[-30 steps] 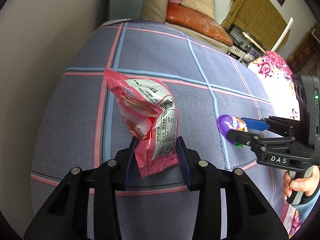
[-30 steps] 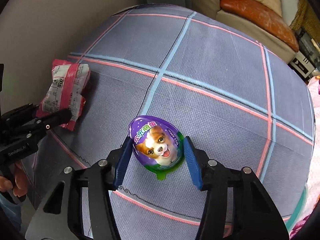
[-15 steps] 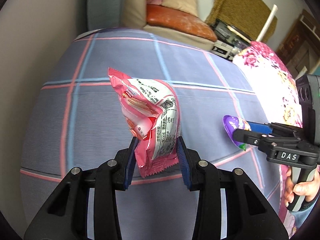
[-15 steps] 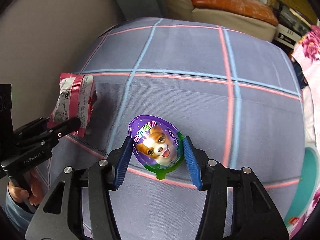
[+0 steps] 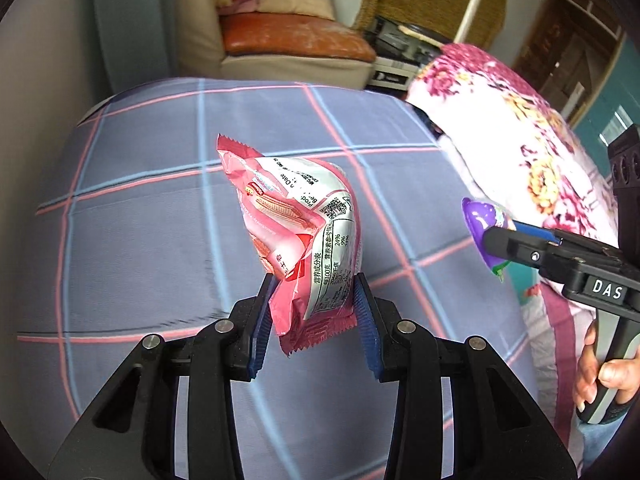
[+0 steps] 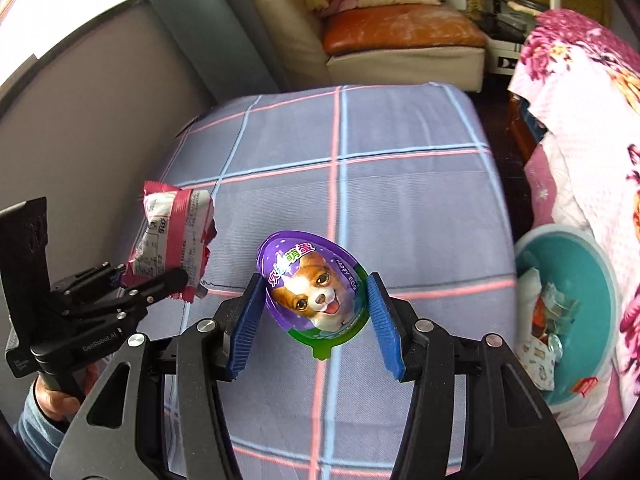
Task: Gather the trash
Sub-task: 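Carry wrapper and egg toy over the wastebasket and open both grippers to drop them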
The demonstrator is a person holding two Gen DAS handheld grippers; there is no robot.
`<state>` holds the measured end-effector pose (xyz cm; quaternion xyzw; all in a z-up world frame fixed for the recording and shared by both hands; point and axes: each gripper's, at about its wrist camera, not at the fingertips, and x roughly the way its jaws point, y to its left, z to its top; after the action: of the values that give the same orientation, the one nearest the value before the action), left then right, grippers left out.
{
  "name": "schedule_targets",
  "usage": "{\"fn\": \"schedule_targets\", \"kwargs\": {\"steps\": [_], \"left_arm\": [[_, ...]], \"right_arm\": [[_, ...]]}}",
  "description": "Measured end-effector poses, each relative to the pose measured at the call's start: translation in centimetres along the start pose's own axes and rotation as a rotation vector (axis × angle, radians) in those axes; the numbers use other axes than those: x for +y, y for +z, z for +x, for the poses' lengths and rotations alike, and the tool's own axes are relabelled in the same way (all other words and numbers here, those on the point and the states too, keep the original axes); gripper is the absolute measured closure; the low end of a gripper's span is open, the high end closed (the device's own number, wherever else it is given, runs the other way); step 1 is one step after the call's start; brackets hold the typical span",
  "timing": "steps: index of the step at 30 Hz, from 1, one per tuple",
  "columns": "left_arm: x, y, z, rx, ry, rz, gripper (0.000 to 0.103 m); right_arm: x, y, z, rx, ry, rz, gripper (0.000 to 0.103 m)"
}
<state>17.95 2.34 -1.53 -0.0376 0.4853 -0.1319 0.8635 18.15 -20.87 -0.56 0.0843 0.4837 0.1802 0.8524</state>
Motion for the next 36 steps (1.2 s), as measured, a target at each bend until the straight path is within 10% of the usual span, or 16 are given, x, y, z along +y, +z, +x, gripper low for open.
{"fn": "schedule_targets", "kwargs": {"steps": [36], "left_arm": [[-25.2,0.6,6.4,0.103,-0.112,0.342,0.063]], "right_arm": [[-20.2,-6.6,-11.9,-0.228,-0.109,0.330,0.053]]}}
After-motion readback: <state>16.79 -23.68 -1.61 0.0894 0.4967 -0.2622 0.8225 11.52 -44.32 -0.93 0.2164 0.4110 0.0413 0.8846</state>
